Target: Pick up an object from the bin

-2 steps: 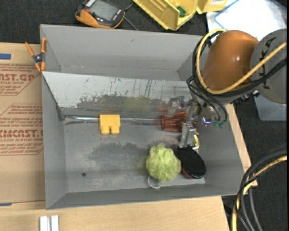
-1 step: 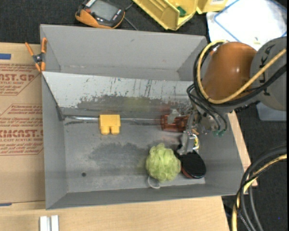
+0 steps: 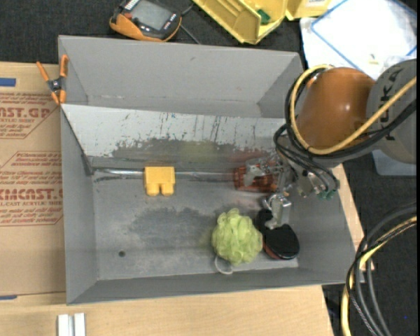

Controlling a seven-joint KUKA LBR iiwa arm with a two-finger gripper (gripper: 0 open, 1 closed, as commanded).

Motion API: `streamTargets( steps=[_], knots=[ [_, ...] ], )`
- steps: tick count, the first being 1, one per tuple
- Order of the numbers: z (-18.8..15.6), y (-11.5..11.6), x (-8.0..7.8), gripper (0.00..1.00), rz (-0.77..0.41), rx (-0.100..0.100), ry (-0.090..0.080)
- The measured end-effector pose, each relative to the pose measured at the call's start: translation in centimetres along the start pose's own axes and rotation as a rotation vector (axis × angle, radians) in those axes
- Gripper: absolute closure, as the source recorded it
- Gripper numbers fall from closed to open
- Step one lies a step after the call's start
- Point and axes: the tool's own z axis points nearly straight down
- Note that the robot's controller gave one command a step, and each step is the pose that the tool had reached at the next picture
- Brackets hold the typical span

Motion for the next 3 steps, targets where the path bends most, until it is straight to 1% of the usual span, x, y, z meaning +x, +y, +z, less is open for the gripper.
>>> streamTargets(
  steps=[1,2,3],
  knots=[
    [3.9,0.9,7.5,0.00,0.073,-0.006,0.020],
    [3.7,-4.0,8.5,1.00,-0.149,0.002,-0.009],
    [3.7,-4.0,8.5,0.00,-0.149,0.002,-0.009]
  ],
)
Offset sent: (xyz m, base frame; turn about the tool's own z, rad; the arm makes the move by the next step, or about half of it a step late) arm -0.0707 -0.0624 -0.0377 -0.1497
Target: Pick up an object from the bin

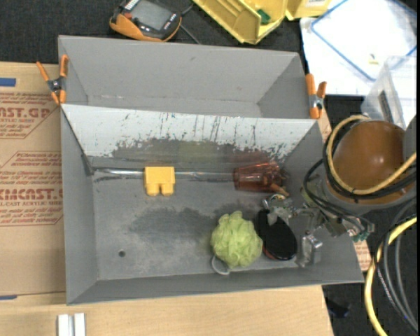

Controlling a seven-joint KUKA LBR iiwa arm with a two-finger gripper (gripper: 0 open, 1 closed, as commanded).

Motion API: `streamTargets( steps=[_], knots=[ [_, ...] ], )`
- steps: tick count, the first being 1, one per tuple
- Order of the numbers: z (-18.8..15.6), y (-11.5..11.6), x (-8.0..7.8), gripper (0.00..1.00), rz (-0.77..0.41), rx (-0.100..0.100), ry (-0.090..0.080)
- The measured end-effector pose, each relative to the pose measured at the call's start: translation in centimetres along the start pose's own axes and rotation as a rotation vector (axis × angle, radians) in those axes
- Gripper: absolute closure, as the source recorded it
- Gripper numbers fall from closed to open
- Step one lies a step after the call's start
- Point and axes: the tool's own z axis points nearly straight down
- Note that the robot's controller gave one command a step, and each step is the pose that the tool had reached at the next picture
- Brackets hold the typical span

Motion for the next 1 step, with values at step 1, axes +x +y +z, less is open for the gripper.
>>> streamTargets(
  steps=[1],
  knots=[
    [-0.05,-0.01,-0.03,1.00,0.000,0.001,-0.001]
  ],
)
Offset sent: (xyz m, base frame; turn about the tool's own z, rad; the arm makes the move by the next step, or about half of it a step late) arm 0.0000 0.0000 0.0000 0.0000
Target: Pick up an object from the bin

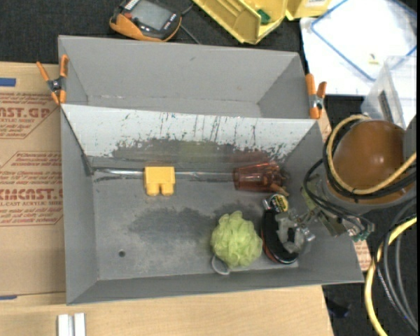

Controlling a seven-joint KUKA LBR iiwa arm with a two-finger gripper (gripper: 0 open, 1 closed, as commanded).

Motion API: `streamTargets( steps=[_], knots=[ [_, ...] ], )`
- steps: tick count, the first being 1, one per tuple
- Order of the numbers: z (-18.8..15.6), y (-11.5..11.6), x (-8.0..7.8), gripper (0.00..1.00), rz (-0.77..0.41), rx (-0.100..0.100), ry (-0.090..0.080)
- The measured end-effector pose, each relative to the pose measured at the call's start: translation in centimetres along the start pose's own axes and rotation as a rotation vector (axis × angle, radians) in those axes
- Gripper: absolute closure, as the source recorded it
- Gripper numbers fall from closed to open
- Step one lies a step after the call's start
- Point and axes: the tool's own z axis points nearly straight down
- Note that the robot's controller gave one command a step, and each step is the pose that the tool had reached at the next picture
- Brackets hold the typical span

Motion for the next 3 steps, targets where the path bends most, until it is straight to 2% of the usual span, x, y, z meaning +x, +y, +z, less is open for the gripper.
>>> streamTargets(
  steps=[1,2,3],
  knots=[
    [0.1,0.0,0.0,0.00,0.000,-0.001,0.001],
    [0.1,0.0,0.0,0.00,0.000,-0.001,0.001],
    [5.1,-0.3,-4.1,1.00,-0.232,0.002,0.000]
  ],
)
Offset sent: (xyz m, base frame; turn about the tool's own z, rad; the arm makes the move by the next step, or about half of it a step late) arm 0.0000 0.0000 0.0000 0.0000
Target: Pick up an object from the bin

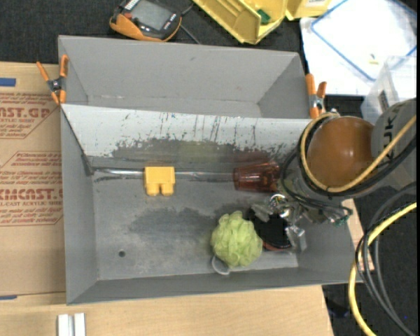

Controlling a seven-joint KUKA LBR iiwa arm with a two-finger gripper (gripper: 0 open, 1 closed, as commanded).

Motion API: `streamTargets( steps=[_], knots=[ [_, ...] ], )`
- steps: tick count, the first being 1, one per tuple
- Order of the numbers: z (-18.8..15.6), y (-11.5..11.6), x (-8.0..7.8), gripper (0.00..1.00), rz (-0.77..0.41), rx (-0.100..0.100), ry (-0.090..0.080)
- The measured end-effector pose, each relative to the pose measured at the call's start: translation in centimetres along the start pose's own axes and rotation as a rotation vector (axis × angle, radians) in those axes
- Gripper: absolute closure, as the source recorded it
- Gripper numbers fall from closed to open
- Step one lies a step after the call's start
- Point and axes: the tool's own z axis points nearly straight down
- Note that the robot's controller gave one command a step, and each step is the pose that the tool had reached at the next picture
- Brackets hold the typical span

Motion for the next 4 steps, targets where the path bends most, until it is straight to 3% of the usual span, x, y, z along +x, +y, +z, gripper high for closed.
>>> streamTargets(
  steps=[1,2,3,4],
  knots=[
    [0.0,0.0,0.0,1.00,0.000,0.000,0.000],
    [-9.9,2.1,-0.7,1.00,-0.029,-0.002,-0.002],
    [-9.9,2.1,-0.7,1.00,-0.029,-0.002,-0.002],
    [-20.2,2.1,-3.5,1.00,-0.030,-0.003,-0.002]
  ],
)
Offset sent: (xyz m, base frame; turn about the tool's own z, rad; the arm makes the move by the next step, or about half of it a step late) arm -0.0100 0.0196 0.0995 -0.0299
